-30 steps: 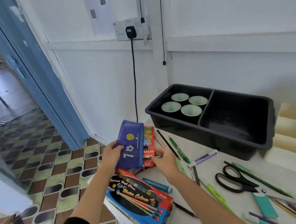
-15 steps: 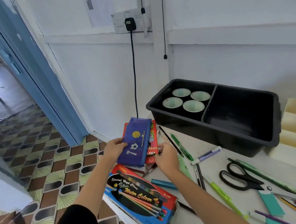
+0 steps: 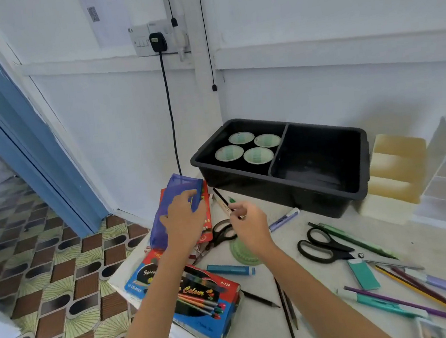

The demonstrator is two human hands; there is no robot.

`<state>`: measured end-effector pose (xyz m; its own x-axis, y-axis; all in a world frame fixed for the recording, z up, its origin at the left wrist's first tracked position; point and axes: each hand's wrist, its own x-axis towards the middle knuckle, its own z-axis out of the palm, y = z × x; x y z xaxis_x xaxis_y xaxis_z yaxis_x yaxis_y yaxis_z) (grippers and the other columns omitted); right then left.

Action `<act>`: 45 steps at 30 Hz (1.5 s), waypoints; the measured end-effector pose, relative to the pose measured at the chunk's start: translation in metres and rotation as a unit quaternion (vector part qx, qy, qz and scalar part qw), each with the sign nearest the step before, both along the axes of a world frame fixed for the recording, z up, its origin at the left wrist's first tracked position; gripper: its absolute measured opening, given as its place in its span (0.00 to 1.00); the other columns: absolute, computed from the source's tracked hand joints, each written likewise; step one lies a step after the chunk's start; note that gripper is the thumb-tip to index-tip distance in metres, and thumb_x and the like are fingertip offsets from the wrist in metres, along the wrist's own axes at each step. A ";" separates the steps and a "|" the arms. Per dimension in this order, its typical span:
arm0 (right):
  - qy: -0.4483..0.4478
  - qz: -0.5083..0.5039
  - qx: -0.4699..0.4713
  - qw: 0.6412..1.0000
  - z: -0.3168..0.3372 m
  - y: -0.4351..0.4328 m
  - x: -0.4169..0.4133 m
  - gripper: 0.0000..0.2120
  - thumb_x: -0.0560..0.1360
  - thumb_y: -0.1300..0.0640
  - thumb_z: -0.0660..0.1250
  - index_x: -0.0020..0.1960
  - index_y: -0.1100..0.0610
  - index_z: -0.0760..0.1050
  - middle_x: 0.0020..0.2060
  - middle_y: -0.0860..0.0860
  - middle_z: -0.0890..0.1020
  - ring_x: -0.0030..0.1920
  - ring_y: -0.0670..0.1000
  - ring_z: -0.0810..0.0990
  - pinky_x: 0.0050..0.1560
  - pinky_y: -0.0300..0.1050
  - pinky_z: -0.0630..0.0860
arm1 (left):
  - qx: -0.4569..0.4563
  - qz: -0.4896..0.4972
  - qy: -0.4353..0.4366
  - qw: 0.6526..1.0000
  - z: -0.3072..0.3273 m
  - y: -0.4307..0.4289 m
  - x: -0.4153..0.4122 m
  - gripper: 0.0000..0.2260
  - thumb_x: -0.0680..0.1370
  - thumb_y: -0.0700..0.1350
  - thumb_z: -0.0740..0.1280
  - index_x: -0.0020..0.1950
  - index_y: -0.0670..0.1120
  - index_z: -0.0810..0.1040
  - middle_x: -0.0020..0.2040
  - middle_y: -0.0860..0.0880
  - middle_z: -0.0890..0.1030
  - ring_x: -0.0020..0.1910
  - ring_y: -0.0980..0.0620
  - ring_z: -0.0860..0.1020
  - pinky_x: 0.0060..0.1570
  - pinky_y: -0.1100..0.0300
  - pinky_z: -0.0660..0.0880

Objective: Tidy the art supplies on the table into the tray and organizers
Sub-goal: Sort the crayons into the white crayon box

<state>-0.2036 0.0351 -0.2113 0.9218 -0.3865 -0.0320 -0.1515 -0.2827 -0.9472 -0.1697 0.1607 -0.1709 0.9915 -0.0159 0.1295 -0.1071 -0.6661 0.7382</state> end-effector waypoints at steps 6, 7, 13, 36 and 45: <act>-0.030 -0.059 0.033 0.997 0.022 -0.056 -0.052 0.09 0.75 0.65 0.63 0.50 0.54 0.78 0.40 0.53 0.81 0.37 0.53 0.80 0.38 0.39 0.76 | -0.068 -0.103 -0.022 0.992 -0.004 -0.070 -0.047 0.12 0.77 0.42 0.64 0.61 0.44 0.75 0.56 0.48 0.77 0.56 0.49 0.75 0.58 0.51 0.72; -0.031 -0.074 0.038 0.996 0.025 -0.067 -0.064 0.09 0.75 0.65 0.63 0.49 0.53 0.77 0.40 0.53 0.82 0.37 0.53 0.80 0.36 0.36 0.75 | -0.081 -0.116 -0.015 0.990 -0.006 -0.082 -0.056 0.12 0.78 0.42 0.63 0.60 0.44 0.75 0.56 0.48 0.78 0.55 0.50 0.75 0.56 0.54 0.72; -0.022 -0.173 0.057 0.983 0.037 -0.139 -0.150 0.09 0.75 0.64 0.64 0.49 0.53 0.79 0.42 0.53 0.83 0.38 0.48 0.80 0.35 0.33 0.74 | -0.125 -0.197 -0.006 0.972 -0.011 -0.167 -0.123 0.09 0.80 0.44 0.61 0.57 0.46 0.77 0.50 0.50 0.79 0.47 0.56 0.76 0.41 0.70 0.67; -0.001 -0.495 0.081 0.865 0.008 -0.305 -0.467 0.14 0.73 0.70 0.59 0.46 0.57 0.81 0.40 0.52 0.83 0.37 0.46 0.80 0.33 0.31 0.73 | -0.167 -0.456 0.119 0.866 -0.044 -0.376 -0.405 0.08 0.80 0.44 0.59 0.50 0.48 0.79 0.46 0.51 0.81 0.49 0.54 0.78 0.48 0.63 0.73; 0.001 -0.542 -0.017 0.840 -0.014 -0.323 -0.530 0.13 0.74 0.70 0.60 0.43 0.57 0.80 0.38 0.46 0.81 0.35 0.46 0.76 0.33 0.29 0.70 | -0.028 -0.525 0.015 0.850 -0.082 -0.398 -0.464 0.17 0.81 0.46 0.58 0.70 0.47 0.68 0.72 0.50 0.67 0.72 0.53 0.61 0.70 0.58 0.58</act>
<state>-0.7341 -0.2882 -0.2254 0.0282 -0.9996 -0.0055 -0.3395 -0.0044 -0.9406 -0.6334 -0.2373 -0.2530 0.4365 -0.8897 0.1340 -0.6014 -0.1777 0.7790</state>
